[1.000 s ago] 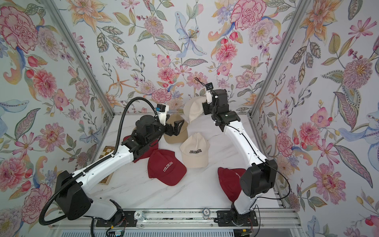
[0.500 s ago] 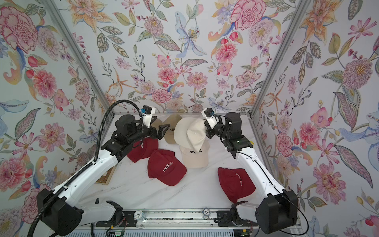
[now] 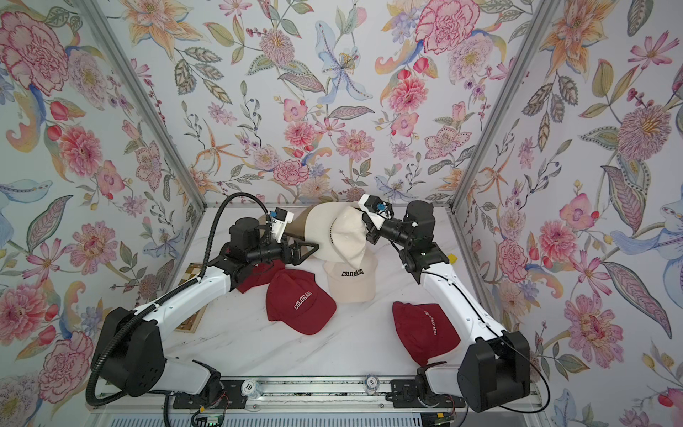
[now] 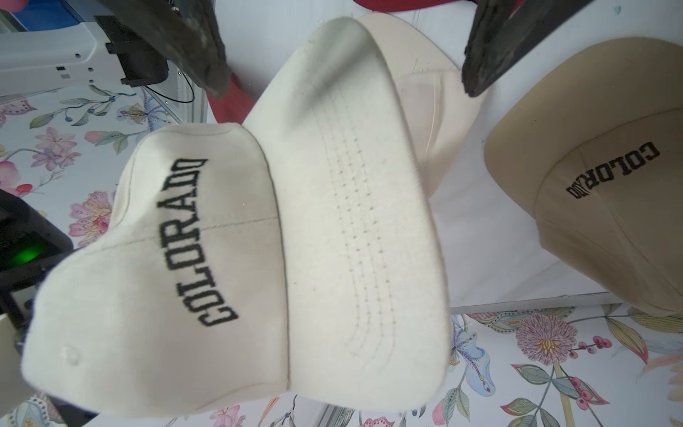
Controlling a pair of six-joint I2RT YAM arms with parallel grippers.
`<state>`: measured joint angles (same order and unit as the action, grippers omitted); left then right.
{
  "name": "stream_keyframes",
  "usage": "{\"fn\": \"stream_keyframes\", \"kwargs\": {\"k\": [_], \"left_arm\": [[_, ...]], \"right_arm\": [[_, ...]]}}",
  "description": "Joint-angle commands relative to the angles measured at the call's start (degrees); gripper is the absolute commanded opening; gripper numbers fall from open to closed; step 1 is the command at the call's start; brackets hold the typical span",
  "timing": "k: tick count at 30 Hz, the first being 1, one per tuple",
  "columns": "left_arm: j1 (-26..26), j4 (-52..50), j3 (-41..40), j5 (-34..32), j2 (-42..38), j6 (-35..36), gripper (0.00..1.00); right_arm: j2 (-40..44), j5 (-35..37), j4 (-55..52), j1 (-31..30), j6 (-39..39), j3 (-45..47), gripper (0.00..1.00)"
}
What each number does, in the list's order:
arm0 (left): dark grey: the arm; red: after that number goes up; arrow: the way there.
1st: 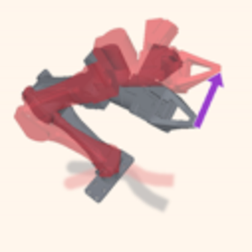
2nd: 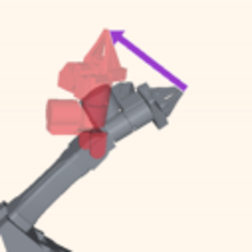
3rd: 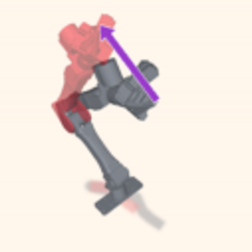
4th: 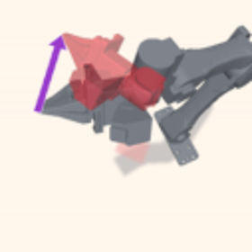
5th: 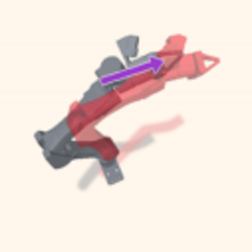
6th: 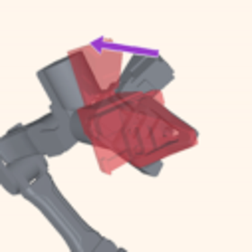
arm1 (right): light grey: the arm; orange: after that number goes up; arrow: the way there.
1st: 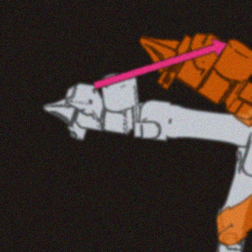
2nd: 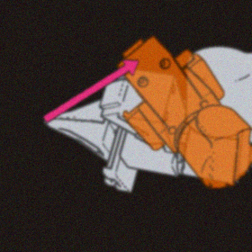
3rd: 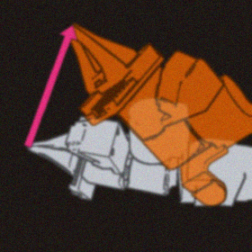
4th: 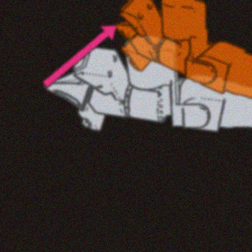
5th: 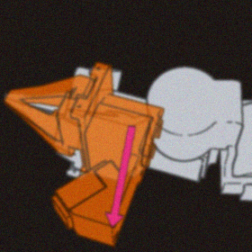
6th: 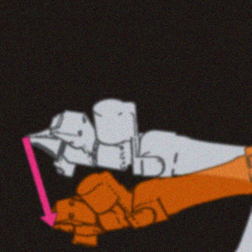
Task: Stack the baseball caps by color
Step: Pick up the baseball cap from the center of the board.
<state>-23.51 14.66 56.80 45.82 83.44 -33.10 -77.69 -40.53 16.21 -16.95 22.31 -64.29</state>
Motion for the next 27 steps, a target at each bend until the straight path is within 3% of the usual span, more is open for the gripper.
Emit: {"fn": "stream_keyframes", "kwargs": {"k": [1,3,5,6,10,11,14,17,18,19,21,24,27], "left_arm": [[1.95,16.34,-1.25,6.92,1.96,-9.75,1.0],[2.3,20.12,-0.7,8.74,3.71,-12.44,0.98],[2.33,20.71,0.53,9.99,5.24,-13.07,0.86],[2.22,20.8,0.91,10.45,5.65,-13.25,0.76],[2.8,17.93,2.5,10.65,7.59,-11.58,0.07],[3.08,17.11,2.85,10.31,7.4,-10.96,0.0],[3.87,16.03,3.56,9.77,6.88,-10.15,0.0],[4.85,15.93,4.02,8.62,6.65,-9.8,0.0],[5.12,16.06,4.15,8.19,5.68,-9.9,0.0],[5.63,16.27,4.27,7.82,4.49,-9.95,0.0],[6.31,17.17,4.42,7.61,3.91,-10.05,0.0],[7.2,17.34,5.15,7.59,3.47,-9.9,0.0],[7.42,16.33,6.47,8.09,3.54,-9.0,0.0]], "right_arm": [[-2.2,-2.44,2.87,-0.68,0.11,-3.81,0.0],[-3.3,-2.36,2.84,-0.99,0.13,-4.75,0.0],[-4.12,-2.27,3.0,-1.19,0.2,-5.48,0.0],[-4.43,-2.1,3.07,-1.25,0.14,-5.8,0.0],[-5.25,-1.31,3.44,-1.41,0.21,-6.45,0.0],[-5.49,-1.09,3.45,-1.34,0.21,-6.58,0.0],[-6.08,0.3,3.3,-1.19,-0.68,-6.87,0.01],[-6.67,1.27,2.15,-0.55,-4.1,-7.44,0.3],[-6.75,1.6,1.73,-0.11,-5.37,-7.61,0.4],[-6.89,3.04,0.66,0.34,-7.29,-7.96,0.7],[-7.06,5.63,-2.24,1.47,-10.51,-9.09,0.99],[-7.9,6.33,-8.01,5.26,-17.31,-11.63,0.99],[-8.18,0.05,-9.17,10.95,-26.28,-11.62,0.99]]}}
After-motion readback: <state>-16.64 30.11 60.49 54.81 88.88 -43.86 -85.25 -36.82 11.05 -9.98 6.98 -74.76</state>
